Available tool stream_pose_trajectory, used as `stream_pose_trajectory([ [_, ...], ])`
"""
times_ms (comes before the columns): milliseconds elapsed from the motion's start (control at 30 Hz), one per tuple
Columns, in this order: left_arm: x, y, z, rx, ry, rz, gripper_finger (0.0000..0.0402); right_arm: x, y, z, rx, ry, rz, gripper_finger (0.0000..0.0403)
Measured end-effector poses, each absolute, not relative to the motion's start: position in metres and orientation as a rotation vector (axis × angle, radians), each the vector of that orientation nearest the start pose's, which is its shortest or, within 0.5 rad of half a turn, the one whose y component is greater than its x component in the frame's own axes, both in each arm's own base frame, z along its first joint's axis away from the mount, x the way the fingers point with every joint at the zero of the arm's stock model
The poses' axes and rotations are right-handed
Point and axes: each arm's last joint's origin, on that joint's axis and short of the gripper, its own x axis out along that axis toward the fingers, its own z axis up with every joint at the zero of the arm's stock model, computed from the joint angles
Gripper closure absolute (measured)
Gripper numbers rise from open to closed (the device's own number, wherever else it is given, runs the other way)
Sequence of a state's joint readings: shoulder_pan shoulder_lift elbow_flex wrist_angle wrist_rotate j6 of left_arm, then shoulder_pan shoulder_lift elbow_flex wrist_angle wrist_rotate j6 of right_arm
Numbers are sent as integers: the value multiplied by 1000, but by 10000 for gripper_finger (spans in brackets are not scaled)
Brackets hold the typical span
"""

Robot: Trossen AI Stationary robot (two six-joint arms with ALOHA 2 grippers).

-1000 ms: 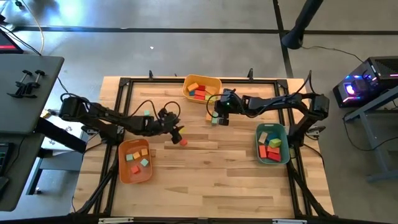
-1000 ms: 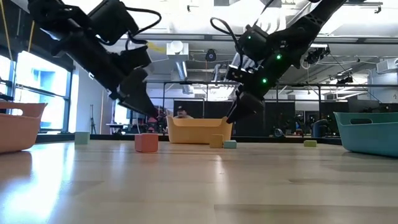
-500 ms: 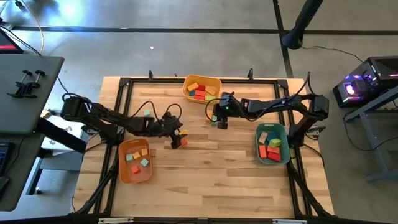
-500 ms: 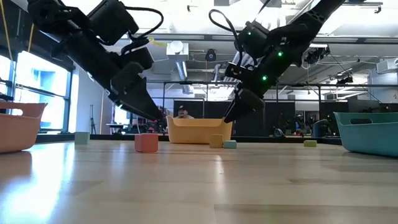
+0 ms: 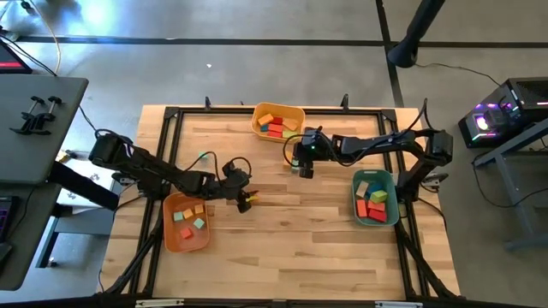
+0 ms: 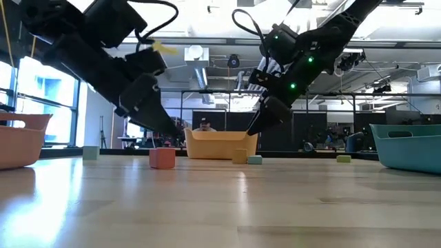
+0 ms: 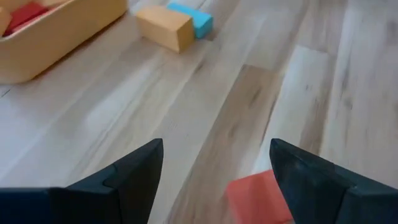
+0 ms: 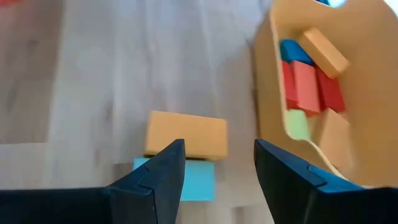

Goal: Sort blocks by size
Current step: Put the orange square block into the orange bin

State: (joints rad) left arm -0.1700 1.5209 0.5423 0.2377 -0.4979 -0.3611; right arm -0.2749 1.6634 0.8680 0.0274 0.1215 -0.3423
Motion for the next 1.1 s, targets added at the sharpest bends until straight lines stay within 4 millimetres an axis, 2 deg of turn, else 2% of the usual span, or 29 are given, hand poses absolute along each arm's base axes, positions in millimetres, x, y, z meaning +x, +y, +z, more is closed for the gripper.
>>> stream_pose_trajectory([
  [300,268,-40,103,-149,668,440,120,316,-92,168,-266,801,-201,215],
  [633,265,-40,100,-193,705,448,130,318,-92,169,-269,784,-204,215],
  [800,265,-40,99,-201,728,435,179,318,-92,169,-269,783,-204,215],
  [967,268,-40,102,-236,709,377,268,318,-92,169,-268,779,-206,215],
  [1033,268,-40,107,-251,699,356,303,318,-92,169,-272,779,-204,215],
  [1100,269,-41,122,-283,694,291,308,318,-92,169,-278,777,-203,215],
])
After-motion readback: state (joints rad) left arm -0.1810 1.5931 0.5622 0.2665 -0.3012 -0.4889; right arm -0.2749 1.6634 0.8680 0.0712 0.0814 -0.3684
